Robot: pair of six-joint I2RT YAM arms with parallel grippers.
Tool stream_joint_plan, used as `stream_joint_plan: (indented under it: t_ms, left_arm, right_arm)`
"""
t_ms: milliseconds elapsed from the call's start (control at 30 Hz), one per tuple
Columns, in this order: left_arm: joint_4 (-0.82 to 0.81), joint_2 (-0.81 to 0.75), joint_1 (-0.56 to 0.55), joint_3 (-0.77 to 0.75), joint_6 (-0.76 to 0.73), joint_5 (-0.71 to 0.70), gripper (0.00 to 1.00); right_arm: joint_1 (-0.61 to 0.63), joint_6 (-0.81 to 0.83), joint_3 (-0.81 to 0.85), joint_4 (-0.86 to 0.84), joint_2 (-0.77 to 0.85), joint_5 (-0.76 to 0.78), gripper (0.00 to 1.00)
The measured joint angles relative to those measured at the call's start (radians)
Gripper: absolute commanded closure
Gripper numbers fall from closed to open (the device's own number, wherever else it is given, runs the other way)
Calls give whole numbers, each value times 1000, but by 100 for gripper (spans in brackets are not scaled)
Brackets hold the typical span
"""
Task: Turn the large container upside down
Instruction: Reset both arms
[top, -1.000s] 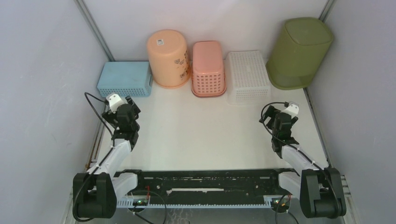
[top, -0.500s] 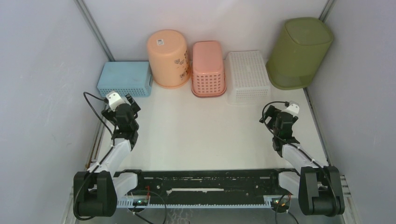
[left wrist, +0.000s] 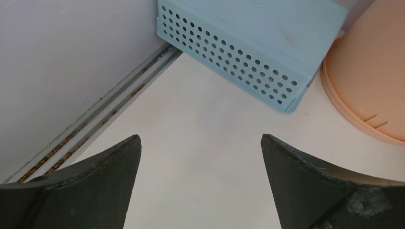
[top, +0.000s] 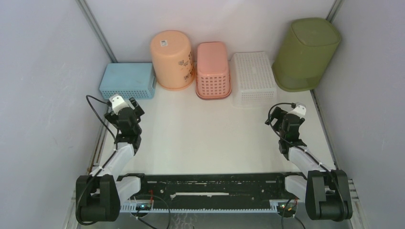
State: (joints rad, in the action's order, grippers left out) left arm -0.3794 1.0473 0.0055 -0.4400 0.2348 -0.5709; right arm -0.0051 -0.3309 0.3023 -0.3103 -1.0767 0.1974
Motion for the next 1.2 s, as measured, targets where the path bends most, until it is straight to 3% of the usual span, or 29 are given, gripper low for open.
stream_joint_plan:
  t_ms: [1200]
  left_arm:
    - [-69,20,30,32,-44,102,0]
  right_arm:
    - [-1,0,0,3,-21,-16,0]
